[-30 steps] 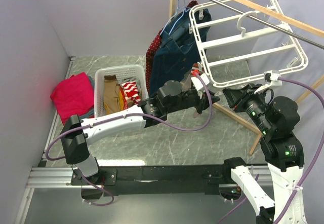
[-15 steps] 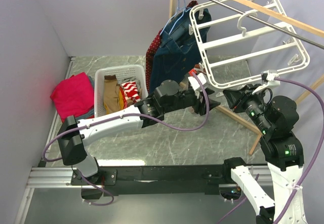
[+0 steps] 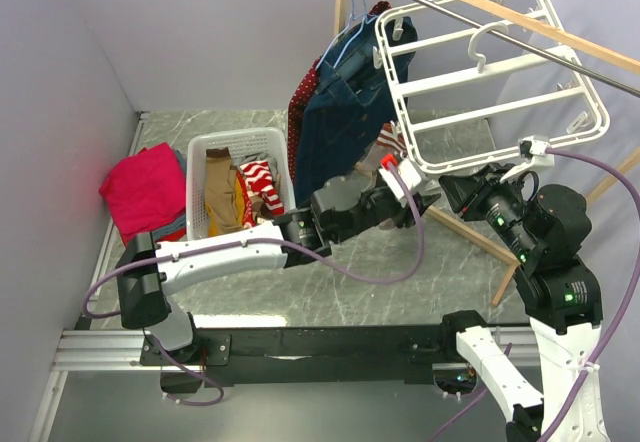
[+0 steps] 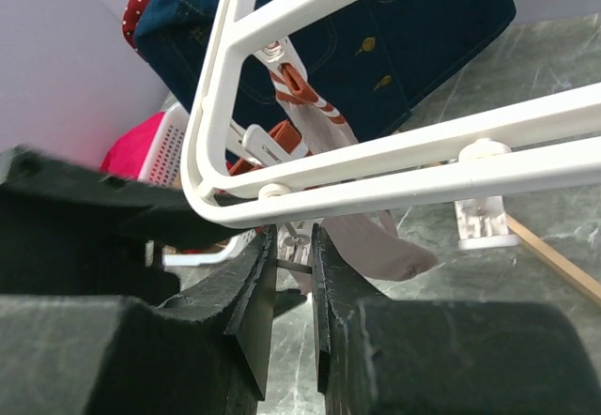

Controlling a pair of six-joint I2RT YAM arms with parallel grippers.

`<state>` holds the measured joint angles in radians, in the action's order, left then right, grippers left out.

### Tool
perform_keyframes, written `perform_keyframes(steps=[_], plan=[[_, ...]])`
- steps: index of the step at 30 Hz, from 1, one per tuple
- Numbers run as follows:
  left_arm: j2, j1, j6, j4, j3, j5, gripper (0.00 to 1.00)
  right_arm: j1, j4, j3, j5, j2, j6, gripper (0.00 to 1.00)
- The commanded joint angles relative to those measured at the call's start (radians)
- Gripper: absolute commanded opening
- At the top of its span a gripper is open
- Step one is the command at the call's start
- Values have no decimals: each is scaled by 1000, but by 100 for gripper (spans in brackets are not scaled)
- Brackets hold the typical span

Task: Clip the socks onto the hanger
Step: Open the clamp at the hanger.

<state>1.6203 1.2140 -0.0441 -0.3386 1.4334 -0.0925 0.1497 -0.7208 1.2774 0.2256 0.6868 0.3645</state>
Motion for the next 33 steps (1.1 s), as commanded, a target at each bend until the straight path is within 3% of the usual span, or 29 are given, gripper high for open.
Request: perform_keyframes(steps=[1, 10, 17, 23, 29, 33], plan=[[9, 73, -183, -147, 6, -222, 53, -2, 6, 30, 3, 10, 31, 0], [139, 202, -578, -368, -2, -518, 56, -2, 6, 40, 11, 10, 45, 0], [239, 236, -868, -585, 4, -630, 54, -2, 9, 42, 17, 11, 50, 0], [299, 243, -980, -680, 30, -671, 33, -2, 14, 42, 23, 10, 54, 0], [283, 245, -944, -679, 9, -674, 13, -2, 17, 42, 34, 5, 57, 1], [225, 245, -841, -576, -13, -630, 5, -2, 11, 49, 37, 8, 45, 20]])
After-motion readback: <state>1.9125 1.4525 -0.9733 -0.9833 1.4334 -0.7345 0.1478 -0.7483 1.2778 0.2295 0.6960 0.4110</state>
